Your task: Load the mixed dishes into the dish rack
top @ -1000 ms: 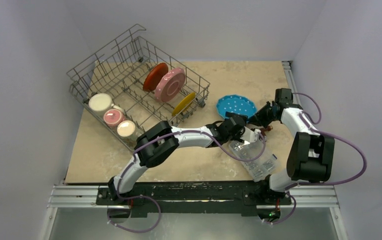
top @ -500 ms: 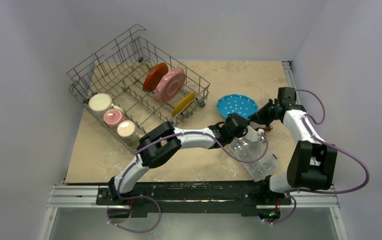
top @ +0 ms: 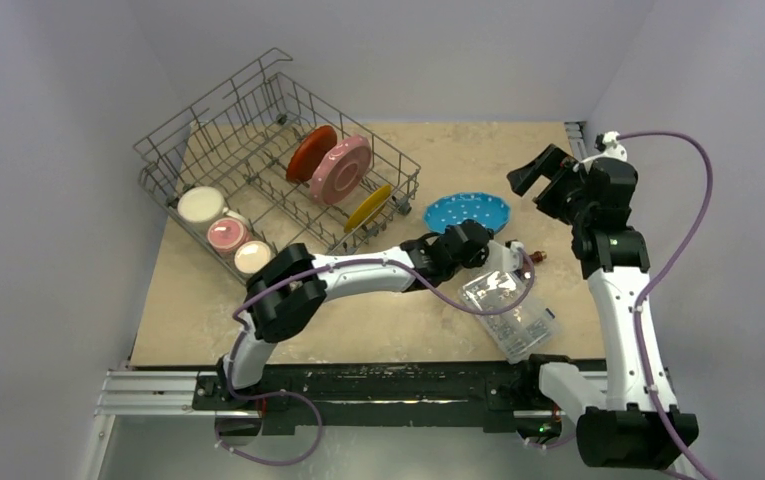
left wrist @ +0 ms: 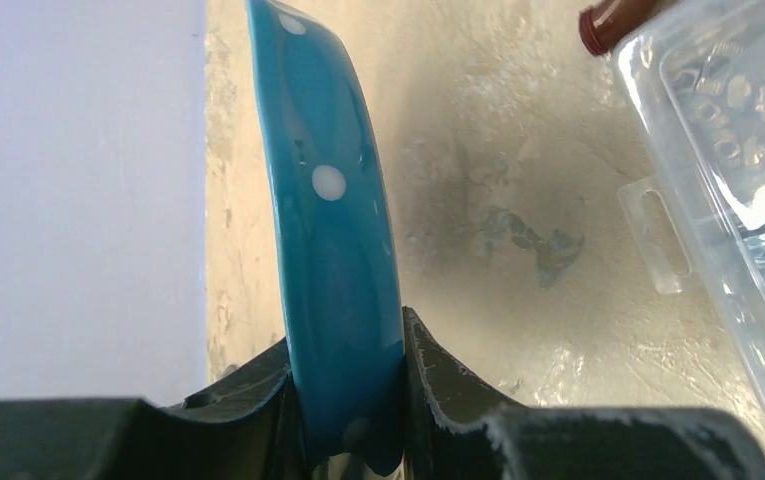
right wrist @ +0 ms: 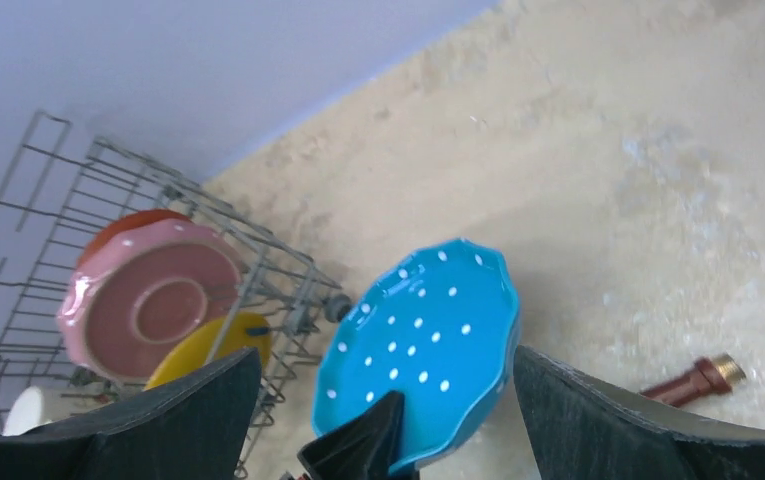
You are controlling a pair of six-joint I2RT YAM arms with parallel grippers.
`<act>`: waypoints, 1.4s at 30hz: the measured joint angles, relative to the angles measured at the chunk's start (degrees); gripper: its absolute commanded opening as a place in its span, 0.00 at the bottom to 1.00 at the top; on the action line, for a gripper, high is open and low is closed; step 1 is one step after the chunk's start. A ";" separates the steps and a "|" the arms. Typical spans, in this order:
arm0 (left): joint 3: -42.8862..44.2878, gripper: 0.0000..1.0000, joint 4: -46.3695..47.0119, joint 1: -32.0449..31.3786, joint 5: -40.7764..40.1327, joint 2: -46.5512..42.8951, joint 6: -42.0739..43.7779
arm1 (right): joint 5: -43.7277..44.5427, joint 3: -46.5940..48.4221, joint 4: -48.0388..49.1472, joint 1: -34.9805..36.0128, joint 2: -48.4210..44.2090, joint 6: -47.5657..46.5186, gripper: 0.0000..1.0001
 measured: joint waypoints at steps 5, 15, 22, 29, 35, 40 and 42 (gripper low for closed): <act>0.00 0.00 -2.80 0.00 1.38 -6.62 -4.42 | 2.69 5.64 -0.74 2.03 -1.90 -0.68 0.99; 1.16 0.00 -7.76 1.18 3.80 -20.04 -11.52 | 6.97 10.93 -4.39 2.19 -6.73 -0.09 0.99; 3.06 0.00 -17.18 11.69 15.02 -31.28 -17.92 | 11.04 11.39 -4.35 2.19 -10.12 0.85 0.99; 4.22 0.00 -21.75 30.91 26.84 -39.54 -23.87 | 11.19 11.41 -4.44 2.19 -6.99 1.27 0.99; 5.62 0.00 -21.94 47.28 40.13 -41.29 -31.17 | 11.37 10.56 -5.44 2.19 -1.88 1.01 0.99; 8.92 0.00 -23.23 59.28 50.75 -38.88 -36.57 | 11.23 9.88 -6.43 2.19 3.34 0.87 0.99; 11.06 0.00 -23.34 63.58 54.64 -36.48 -37.97 | 11.10 9.55 -6.62 2.25 5.81 0.90 0.99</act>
